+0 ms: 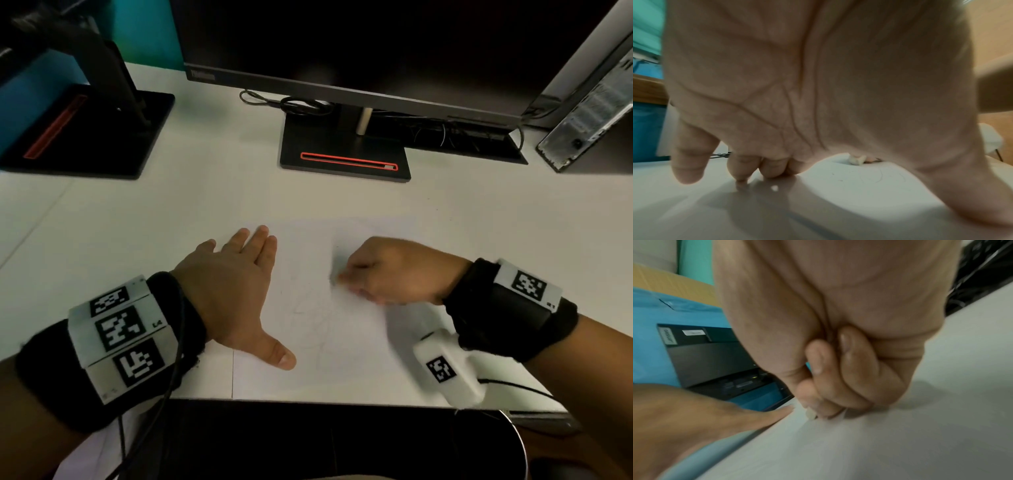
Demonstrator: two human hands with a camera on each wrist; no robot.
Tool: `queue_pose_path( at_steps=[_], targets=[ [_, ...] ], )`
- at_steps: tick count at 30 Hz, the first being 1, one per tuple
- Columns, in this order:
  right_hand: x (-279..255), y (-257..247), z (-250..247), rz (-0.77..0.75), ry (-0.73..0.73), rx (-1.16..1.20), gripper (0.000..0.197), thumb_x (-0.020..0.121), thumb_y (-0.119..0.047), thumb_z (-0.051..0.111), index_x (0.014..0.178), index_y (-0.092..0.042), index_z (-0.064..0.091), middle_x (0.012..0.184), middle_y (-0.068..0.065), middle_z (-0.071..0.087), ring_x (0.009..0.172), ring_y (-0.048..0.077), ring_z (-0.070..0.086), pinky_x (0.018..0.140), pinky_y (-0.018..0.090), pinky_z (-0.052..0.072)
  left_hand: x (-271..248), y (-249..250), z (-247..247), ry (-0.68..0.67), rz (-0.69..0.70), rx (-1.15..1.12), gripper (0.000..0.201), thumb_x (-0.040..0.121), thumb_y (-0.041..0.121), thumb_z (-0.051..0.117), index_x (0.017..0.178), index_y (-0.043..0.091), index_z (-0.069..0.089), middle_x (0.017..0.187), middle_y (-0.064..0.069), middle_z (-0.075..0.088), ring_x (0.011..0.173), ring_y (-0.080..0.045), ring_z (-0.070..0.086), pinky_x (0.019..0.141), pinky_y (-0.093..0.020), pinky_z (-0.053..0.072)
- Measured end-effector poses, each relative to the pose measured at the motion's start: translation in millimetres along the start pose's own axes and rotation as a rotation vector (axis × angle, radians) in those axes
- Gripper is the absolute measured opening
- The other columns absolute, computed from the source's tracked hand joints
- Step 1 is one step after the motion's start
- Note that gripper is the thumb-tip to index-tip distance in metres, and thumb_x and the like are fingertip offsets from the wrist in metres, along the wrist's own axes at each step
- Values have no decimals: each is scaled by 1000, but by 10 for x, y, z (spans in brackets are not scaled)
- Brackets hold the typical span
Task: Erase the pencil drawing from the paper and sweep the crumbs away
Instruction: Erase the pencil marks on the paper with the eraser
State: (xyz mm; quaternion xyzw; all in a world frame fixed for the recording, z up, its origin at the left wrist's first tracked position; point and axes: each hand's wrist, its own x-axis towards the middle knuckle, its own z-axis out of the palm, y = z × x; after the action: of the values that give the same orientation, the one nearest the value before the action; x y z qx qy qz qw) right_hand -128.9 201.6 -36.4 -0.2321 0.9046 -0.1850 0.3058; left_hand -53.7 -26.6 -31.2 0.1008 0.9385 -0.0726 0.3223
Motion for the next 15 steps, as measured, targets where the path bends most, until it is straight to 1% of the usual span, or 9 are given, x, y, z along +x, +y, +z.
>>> queue_pose_path(
  at_steps=[2,3,6,7,10,11,14,15],
  targets=[
    [7,28,-58,19,72,-32,47,102,-38,52,66,-8,59,55,-1,54,48,15,45,57,29,43,-5,5,2,3,2,4,160,45,105,42,149,8,-30,157,-7,-35,150,-25,-19,122,-51,7],
    [-18,7,-38,2,65,-55,47,103,-37,52,67,-7,58,56,-2,54,49,13,45,59,29,42,-9,4,1,3,1,5,159,45,105,42,149,8,-30,157,-7,-35,150,-25,-19,122,-51,7],
    [-95,-54,81,-64,-57,-66,50,103,-42,51,67,-8,57,55,-4,53,50,13,44,59,30,43,-10,5,-13,-9,-1,0,159,45,104,43,149,8,-31,157,-7,-36,149,-25,-20,122,-50,5],
    [-91,-32,73,-59,-50,-45,51,103,-43,51,67,-9,58,54,-4,53,49,13,44,59,30,44,-8,3,-19,-10,-2,1,159,45,104,43,149,8,-31,157,-7,-36,149,-25,-20,122,-50,5],
    [-64,28,-16,-14,66,-41,51,103,-40,52,68,-4,58,55,-2,54,49,13,44,62,32,44,-8,13,-20,-16,-3,8,159,46,104,42,149,8,-30,157,-7,-36,150,-25,-20,122,-50,6],
    [-77,8,-1,-30,56,-52,50,103,-39,52,69,-2,58,57,-1,55,50,13,44,62,33,44,-12,12,-17,-17,-5,8,159,46,104,43,149,8,-30,157,-7,-36,150,-25,-20,122,-50,6],
    [-129,-55,88,-90,-73,-83,51,103,-41,51,72,-2,59,58,-2,55,51,11,44,60,28,43,-15,6,-15,-14,-12,9,158,46,104,43,150,8,-29,158,-7,-35,150,-24,-19,122,-50,7],
    [-127,-30,70,-82,-61,-71,50,103,-41,51,72,-3,60,57,-3,55,49,10,44,58,27,42,-8,11,-18,-11,-12,10,159,46,104,43,150,8,-29,158,-7,-34,150,-25,-19,122,-50,7]
  ],
)
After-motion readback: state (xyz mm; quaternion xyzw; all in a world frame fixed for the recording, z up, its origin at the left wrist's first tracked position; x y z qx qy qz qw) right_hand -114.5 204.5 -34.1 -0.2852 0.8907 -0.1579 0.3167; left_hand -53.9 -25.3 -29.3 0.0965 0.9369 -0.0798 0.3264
